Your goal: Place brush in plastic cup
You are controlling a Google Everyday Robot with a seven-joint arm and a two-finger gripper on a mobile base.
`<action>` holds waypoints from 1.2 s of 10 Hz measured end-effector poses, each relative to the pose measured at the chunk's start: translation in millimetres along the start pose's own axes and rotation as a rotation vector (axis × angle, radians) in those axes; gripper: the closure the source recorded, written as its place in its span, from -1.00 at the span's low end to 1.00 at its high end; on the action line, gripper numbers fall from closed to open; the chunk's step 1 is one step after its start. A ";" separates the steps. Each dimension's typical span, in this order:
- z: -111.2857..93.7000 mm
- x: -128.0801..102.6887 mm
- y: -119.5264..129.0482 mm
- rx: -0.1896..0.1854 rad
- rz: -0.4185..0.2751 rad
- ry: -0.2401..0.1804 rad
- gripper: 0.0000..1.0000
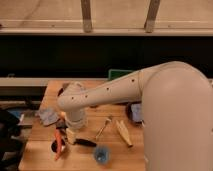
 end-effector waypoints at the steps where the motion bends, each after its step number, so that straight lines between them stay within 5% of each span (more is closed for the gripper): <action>1: 7.7 -0.7 5.9 0.004 -0.008 0.018 -0.41; 4: 35.4 3.0 7.3 0.021 0.001 0.056 -0.41; 9: 72.5 13.7 -9.2 0.009 0.063 0.058 -0.40; 12: 77.5 16.7 -16.0 0.002 0.092 0.045 0.04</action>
